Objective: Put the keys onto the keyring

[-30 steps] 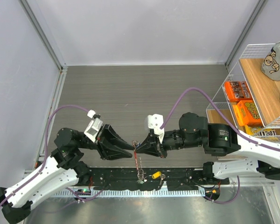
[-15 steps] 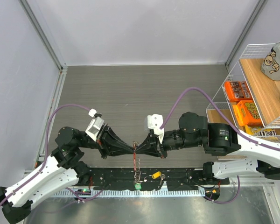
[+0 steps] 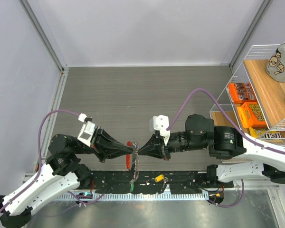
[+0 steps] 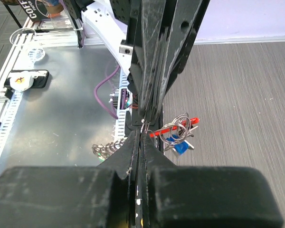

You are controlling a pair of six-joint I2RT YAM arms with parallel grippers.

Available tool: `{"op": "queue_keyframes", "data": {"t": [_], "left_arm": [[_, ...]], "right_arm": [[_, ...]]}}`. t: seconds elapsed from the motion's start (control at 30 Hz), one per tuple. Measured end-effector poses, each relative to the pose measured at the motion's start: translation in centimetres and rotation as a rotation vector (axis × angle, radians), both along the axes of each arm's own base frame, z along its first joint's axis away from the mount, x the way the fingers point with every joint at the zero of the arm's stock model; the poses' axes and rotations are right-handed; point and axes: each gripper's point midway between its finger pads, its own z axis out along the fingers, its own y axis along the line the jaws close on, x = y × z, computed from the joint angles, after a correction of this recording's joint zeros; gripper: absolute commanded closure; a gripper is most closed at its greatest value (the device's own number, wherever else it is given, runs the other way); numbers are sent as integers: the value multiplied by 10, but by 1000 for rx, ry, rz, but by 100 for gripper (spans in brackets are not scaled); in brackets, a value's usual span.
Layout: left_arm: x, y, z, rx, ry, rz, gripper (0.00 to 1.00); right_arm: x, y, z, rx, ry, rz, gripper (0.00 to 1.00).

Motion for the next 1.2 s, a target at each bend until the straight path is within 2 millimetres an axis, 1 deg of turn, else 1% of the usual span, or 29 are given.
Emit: {"op": "queue_keyframes", "data": {"t": [0.03,0.13,0.3,0.47,0.57,0.6,0.77,0.83,1.0,1.2], "left_arm": [[1,1,1,-5,-2,7,100],[2,2,4,-17,-5,21,100],[4,2,6,-24,-4,34,100],[3,0,5,-21,2,18,99],[3,-4,3,-5,21,-9,88],[3,-5,2,1,28,-16,83],[1,-7,0,12,50,-39,66],[0,-6,1,7,48,-41,62],[-2,-4,4,-1,43,-41,55],[-4,-2,5,-9,38,-41,50]], "right_arm": [[0,-2,-1,-1,0,0,89],[-1,-7,-3,-4,1,0,95],[-3,-13,0,9,-3,1,94],[-3,-14,1,12,-7,2,95],[-2,-14,0,11,-13,0,94],[-1,-14,1,12,-14,-2,95],[2,-11,-1,5,-22,-14,94],[3,-9,-4,-3,-22,-18,94],[5,-5,-9,-19,-24,-25,94],[6,-3,-12,-29,-23,-28,94]]}}
